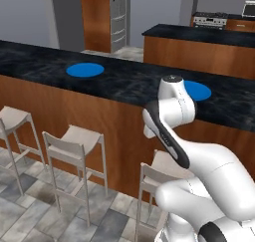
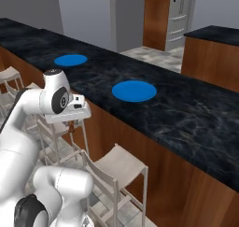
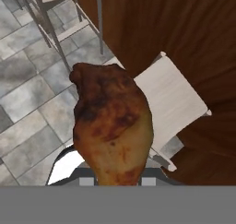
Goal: Take the chicken drumsticks from the pan and place one on each plate on the dining counter.
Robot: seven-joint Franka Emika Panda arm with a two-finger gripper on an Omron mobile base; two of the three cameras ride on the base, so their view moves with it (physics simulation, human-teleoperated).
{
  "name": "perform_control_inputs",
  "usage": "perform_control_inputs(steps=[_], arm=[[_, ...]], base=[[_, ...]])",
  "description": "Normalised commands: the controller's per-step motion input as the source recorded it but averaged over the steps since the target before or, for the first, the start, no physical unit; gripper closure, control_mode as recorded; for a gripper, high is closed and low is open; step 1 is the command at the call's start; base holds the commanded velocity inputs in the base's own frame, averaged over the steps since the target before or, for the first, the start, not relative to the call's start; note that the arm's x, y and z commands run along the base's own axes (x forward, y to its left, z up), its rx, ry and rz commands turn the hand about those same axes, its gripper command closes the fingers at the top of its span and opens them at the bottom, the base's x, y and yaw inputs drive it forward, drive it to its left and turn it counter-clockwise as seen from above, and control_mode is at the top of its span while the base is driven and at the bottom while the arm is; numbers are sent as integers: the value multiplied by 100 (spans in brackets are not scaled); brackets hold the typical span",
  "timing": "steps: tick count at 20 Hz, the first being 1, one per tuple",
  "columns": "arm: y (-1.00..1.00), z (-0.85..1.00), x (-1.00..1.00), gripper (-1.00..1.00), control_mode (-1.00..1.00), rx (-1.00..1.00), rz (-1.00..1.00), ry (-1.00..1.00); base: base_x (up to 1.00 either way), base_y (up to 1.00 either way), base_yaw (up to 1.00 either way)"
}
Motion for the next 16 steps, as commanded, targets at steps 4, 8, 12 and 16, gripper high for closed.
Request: perform_control_inputs(steps=[4,8,12,16], arm=[[0,0,0,100,100,0,0,0],[0,0,0,100,100,0,0,0],[0,0,0,100,100,0,0,0],[0,0,0,100,100,0,0,0]], base=[[0,0,0],[0,0,0],[0,0,0],[0,0,0]])
